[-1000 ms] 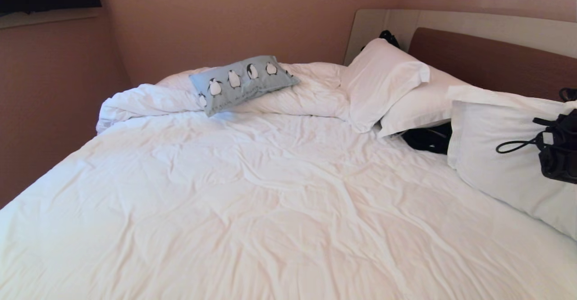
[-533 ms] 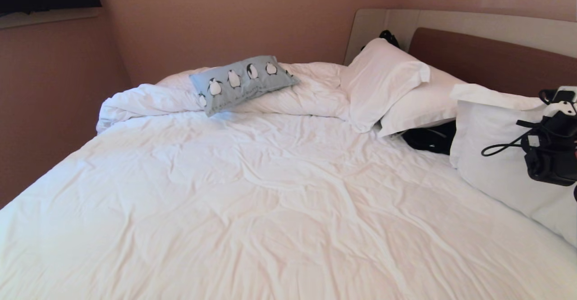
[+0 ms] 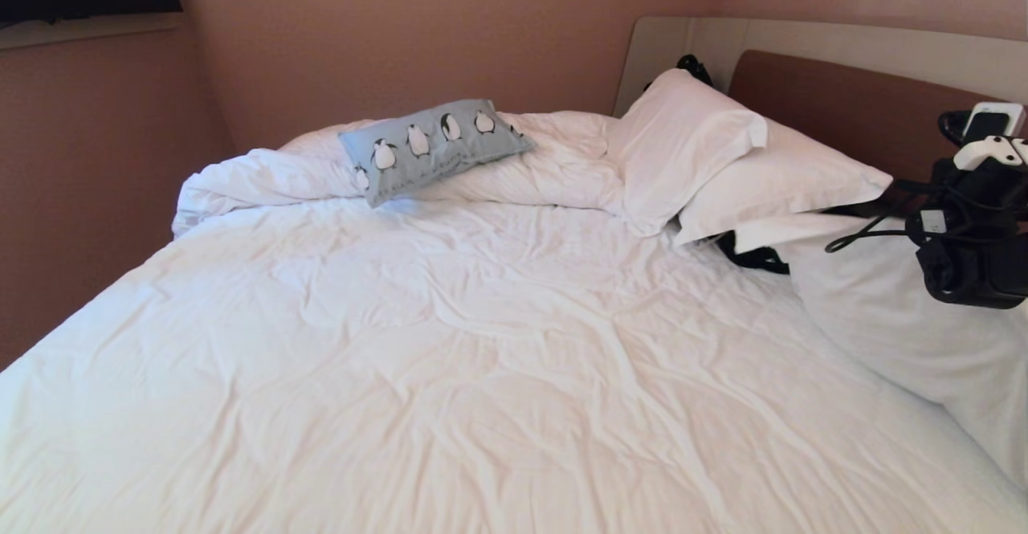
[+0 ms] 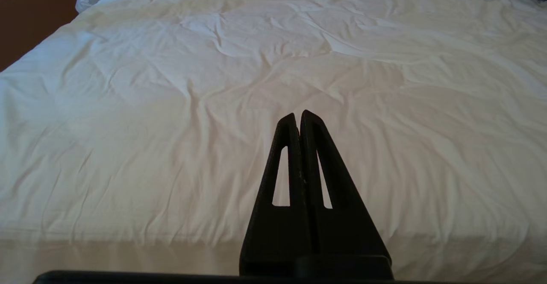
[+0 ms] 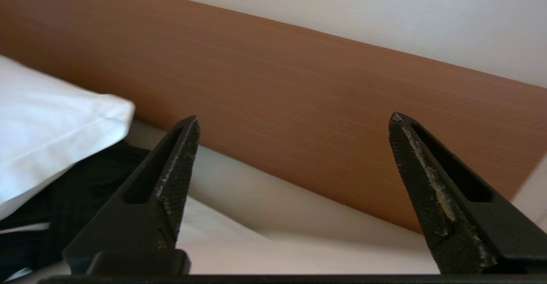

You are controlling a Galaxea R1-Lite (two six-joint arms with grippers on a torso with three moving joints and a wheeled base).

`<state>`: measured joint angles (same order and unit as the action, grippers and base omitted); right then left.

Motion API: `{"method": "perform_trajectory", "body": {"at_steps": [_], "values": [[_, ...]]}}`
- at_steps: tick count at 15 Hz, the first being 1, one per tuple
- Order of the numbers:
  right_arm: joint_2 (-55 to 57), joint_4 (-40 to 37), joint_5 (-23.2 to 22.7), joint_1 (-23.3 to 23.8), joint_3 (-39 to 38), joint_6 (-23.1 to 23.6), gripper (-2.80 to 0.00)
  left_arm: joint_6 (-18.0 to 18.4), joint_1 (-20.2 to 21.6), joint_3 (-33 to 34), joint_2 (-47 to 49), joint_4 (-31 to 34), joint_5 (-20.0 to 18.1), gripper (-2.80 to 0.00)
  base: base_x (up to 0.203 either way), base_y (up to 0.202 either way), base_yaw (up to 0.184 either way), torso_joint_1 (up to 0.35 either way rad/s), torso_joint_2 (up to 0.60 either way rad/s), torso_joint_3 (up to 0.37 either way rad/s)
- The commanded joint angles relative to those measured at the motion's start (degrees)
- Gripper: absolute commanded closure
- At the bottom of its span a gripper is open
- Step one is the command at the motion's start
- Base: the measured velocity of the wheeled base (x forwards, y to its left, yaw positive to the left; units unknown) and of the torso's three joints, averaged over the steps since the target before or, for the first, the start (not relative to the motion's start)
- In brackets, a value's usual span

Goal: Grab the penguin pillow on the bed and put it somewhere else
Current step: Place the pillow at the bedside

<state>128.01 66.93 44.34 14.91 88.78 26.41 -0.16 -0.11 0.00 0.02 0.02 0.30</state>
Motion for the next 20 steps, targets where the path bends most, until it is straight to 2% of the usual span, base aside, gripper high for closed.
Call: {"method": "perform_trajectory", "body": {"at_steps": [1, 3, 6, 8, 10, 12, 13, 15, 16, 18, 19, 20], "values": [[-1.97, -3.28, -1.29, -0.65, -1.22, -3.43, -2.8, -0.02, 0.02, 0.03, -0.02, -0.02, 0.05, 0.0, 0.0, 0.0, 0.0, 0.0, 0.0, 0.0], [-4.72, -5.63, -2.76, -3.09, -5.05, -5.75, -2.8, -0.02, 0.02, 0.03, -0.02, -0.02, 0.05, 0.0, 0.0, 0.0, 0.0, 0.0, 0.0, 0.0], [-4.43, -12.81, -4.26, -2.94, -3.44, -9.62, -2.8, -0.02, 0.02, 0.06, -0.02, -0.02, 0.05, 0.0, 0.0, 0.0, 0.0, 0.0, 0.0, 0.0], [-3.17, -23.11, -5.54, -0.25, 0.72, -15.16, -2.8, -0.02, 0.02, 0.0, -0.02, -0.02, 0.05, 0.0, 0.0, 0.0, 0.0, 0.0, 0.0, 0.0], [-2.36, -37.17, -9.9, 2.95, 5.34, -23.11, -2.8, -0.02, 0.02, 0.0, -0.02, -0.02, 0.05, 0.0, 0.0, 0.0, 0.0, 0.0, 0.0, 0.0], [-2.32, -53.82, -20.18, 6.01, 9.59, -31.57, -2.8, -0.02, 0.02, 0.02, -0.02, -0.02, 0.05, 0.0, 0.0, 0.0, 0.0, 0.0, 0.0, 0.0], [-2.61, -61.18, -29.0, 7.4, 10.95, -34.12, -2.8, -0.02, 0.02, 0.07, -0.02, -0.02, 0.05, 0.0, 0.0, 0.0, 0.0, 0.0, 0.0, 0.0], [-3.49, -74.59, -47.64, 10.61, 13.03, -36.13, -2.8, -0.02, 0.02, 0.02, -0.02, -0.02, 0.05, 0.0, 0.0, 0.0, 0.0, 0.0, 0.0, 0.0], [-3.75, -80.71, -53.98, 12.23, 14.34, -36.07, -2.8, -0.02, 0.02, 0.0, -0.02, -0.02, 0.05, 0.0, 0.0, 0.0, 0.0, 0.0, 0.0, 0.0], [-4.0, -85.3, -56.65, 13.57, 15.45, -33.44, -2.8, -0.02, 0.02, 0.09, -0.02, -0.02, 0.05, 0.0, 0.0, 0.0, 0.0, 0.0, 0.0, 0.0], [-4.2, -85.3, -56.71, 13.57, 14.83, -32.81, 0.0, -0.02, 0.02, 0.0, -0.02, -0.02, 0.05, 0.0, 0.0, 0.0, 0.0, 0.0, 0.0, 0.0], [-4.52, -85.3, -56.98, 13.57, 14.47, -32.81, 0.0, -0.02, 0.02, 0.01, -0.02, -0.02, 0.05, 0.0, 0.0, 0.0, 0.0, 0.0, 0.0, 0.0]]}}
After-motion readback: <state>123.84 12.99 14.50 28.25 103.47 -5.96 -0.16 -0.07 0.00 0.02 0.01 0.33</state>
